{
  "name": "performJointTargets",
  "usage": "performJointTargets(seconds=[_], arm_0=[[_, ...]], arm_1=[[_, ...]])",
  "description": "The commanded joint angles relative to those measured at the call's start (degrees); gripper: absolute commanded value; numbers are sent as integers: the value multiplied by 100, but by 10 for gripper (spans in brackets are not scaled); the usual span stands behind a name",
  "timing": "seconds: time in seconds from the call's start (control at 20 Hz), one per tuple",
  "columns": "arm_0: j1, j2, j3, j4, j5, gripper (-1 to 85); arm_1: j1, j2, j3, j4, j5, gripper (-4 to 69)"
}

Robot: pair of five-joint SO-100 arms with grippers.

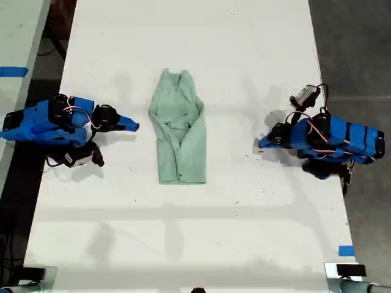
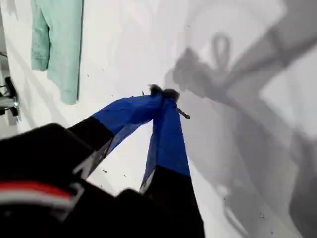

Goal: Fold t shirt

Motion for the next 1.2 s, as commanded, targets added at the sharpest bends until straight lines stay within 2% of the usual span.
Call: performJointTargets(seconds=[0.0, 0.2, 0.5, 0.65, 0.7, 0.8, 0.85, 0.9, 0.95, 1.1, 1.15], arm_0=[[-9, 70, -88, 158, -44, -1], [-18, 70, -79, 158, -44, -1], [132, 70, -79, 167, -62, -1], [352, -246, -272, 9, -765, -1], [527, -958, -571, -404, -861, -2], [976, -4025, -2021, -1178, -1046, 1], [1301, -5555, -3120, -1195, -1178, 57], [1494, -6838, -4254, -870, -1362, 112], [1608, -7699, -5203, -563, -1424, 132], [1828, -8543, -6372, -255, -1485, 141], [1881, -8604, -6407, -246, -1547, 141]], arm_1=[[9, 70, 114, -439, -738, -16], [53, 70, 123, -439, -589, -16], [-255, 70, 79, -352, 404, -16], [-448, -70, -264, -352, 404, -15], [-554, -378, -554, -422, 466, -15], [-765, -1828, -1485, -756, 519, -16], [-949, -2874, -2215, -888, 536, -17], [-1143, -3990, -3120, -879, 519, 12], [-1318, -5098, -4043, -791, 439, 72], [-1740, -7743, -6557, -299, 220, 142], [-1793, -8323, -7119, -308, 79, 151]])
